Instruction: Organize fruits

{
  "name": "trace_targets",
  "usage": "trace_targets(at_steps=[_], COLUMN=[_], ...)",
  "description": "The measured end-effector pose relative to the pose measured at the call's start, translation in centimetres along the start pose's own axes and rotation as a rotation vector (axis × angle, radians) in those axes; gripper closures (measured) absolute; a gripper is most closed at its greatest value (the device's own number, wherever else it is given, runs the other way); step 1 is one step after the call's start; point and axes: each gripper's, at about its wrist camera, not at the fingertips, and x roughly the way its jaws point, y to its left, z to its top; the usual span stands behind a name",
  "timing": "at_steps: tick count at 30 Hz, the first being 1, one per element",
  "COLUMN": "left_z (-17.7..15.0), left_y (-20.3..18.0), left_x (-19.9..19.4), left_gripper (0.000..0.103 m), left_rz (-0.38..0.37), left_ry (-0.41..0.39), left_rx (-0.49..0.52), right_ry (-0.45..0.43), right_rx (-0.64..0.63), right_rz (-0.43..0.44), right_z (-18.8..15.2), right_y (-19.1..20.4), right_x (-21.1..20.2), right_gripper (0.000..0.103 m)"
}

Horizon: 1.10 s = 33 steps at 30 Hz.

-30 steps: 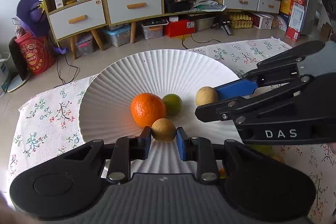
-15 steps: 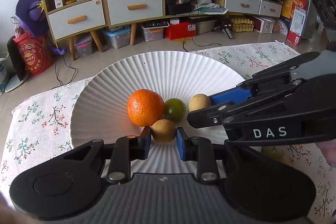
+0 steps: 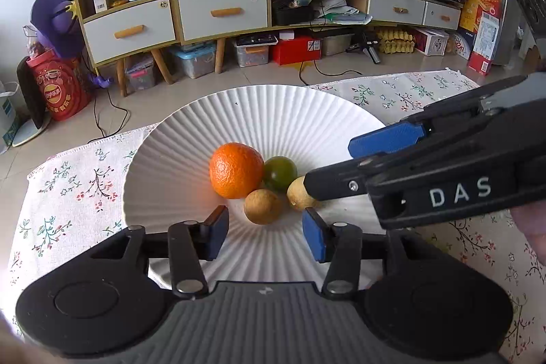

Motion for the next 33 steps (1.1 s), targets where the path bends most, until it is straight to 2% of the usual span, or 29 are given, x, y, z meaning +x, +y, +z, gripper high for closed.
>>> trace_targets(at_steps=[4, 9, 15, 21, 33], left_z=[-0.1, -0.4, -1.1, -1.8, -3.7], left_y=[0.0, 0.2, 0.4, 0.7, -0.1], left_x=[-1.4, -3.7, -5.2, -6.4, -8.6], left_gripper=[0.044, 0.022, 0.014, 0.011, 0.004], left_rz=[0.015, 0.04, 0.061, 0.07, 0.078], left_ry=[-0.002, -0.02, -0.003, 0.01, 0.008], left_rx=[0.003, -0.043, -0.065, -0.11, -0.137], right_ry=[-0.025, -0.037, -0.023, -0.04, -0.057], right_rx=[0.043, 0.064, 0.048, 0.029, -0.034], right_rz=[-0.04, -0.116, -0.14, -0.132, -0.085], right_z=[0.1, -0.1, -1.2, -1.9, -3.7], right_y=[-0.3, -0.1, 0.8, 2.1, 3.7], right_x=[-1.5, -3.0, -4.2, -5.8, -7.8], right_gripper=[0.043, 0.03, 0.019, 0.01, 0.004])
